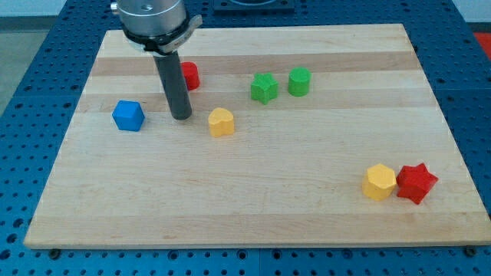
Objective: Place the yellow heart to the top left side of the yellow hexagon
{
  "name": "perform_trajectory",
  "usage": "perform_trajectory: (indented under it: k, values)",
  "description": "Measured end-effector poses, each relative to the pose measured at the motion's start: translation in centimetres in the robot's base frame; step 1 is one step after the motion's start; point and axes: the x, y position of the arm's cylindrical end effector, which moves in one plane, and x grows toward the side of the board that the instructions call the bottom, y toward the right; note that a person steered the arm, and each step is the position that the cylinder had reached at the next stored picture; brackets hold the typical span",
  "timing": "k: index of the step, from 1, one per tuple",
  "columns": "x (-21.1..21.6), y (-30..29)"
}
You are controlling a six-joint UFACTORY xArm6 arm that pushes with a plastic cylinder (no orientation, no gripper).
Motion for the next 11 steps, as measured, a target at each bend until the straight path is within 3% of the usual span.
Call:
perform_trajectory:
  k: [11]
  values:
    - [7.4,24.2]
